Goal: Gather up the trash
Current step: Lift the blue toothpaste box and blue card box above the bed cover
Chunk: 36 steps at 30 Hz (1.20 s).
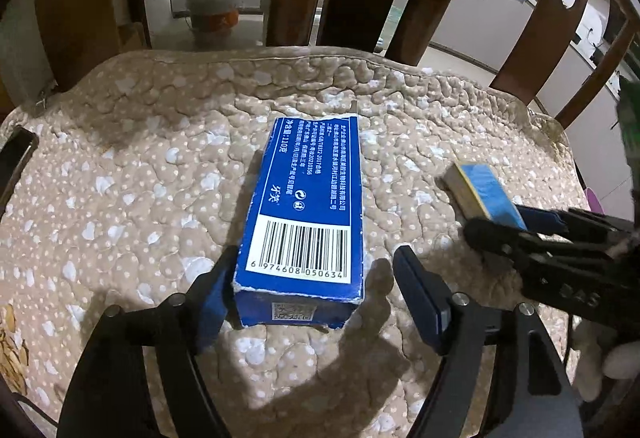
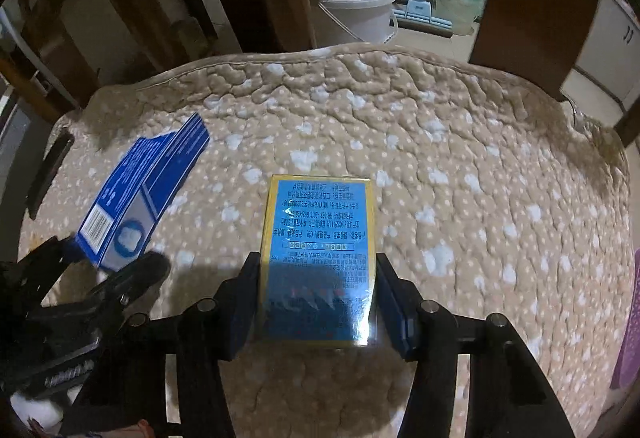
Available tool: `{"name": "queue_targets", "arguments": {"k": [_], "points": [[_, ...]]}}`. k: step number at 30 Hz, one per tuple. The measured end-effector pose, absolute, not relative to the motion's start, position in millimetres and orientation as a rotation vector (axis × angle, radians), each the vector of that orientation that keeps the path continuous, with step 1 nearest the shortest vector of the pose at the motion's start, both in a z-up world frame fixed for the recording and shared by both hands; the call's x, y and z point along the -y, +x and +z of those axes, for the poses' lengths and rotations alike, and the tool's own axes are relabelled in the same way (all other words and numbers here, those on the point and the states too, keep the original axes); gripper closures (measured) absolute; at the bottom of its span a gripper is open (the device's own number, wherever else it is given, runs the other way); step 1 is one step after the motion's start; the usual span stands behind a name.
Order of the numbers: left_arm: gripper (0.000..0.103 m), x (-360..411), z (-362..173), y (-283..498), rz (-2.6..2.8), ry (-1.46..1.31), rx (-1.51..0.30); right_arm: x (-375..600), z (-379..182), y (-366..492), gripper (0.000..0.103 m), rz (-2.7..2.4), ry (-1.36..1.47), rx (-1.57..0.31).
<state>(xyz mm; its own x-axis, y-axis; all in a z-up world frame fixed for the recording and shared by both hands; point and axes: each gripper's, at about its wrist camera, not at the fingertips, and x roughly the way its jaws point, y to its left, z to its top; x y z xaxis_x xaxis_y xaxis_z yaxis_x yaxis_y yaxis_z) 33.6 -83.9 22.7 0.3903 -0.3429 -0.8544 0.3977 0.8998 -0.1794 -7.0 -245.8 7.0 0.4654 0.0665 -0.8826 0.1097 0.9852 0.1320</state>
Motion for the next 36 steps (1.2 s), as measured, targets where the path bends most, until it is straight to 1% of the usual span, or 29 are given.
{"name": "queue_targets", "arguments": {"k": [1, 2, 5, 8, 12, 19, 26, 29, 36], "points": [[0.048, 82, 24, 34, -0.452, 0.064, -1.066, 246, 8, -13, 0.044, -0.021, 0.182, -1.085], [0.056, 78, 25, 34, -0.422, 0.075, -1.059, 247, 8, -20, 0.044, -0.014, 0.189, -1.084], [0.056, 64, 31, 37, -0.406, 0.012, -1.045, 258, 11, -44, 0.044, 0.003, 0.210, -1.079], [0.056, 59, 41, 31, -0.440, -0.018, -0.992, 269, 18, -71, 0.044, 0.016, 0.236, -1.054], [0.056, 69, 54, 11, -0.478, 0.018, -0.930, 288, 26, -102, 0.044, 0.023, 0.285, -1.014], [0.056, 99, 49, -35, -0.499, 0.100, -0.977, 332, 38, -155, 0.044, -0.030, 0.313, -0.935], [0.056, 110, 70, -79, -0.492, 0.071, -1.011, 370, 35, -191, 0.044, -0.055, 0.395, -0.885], [0.056, 120, 78, -94, -0.493, 0.089, -1.013, 374, 36, -204, 0.044, -0.059, 0.384, -0.853], [0.056, 156, 92, -130, -0.487, 0.240, -0.965, 371, 42, -224, 0.044, -0.057, 0.294, -0.777]]}}
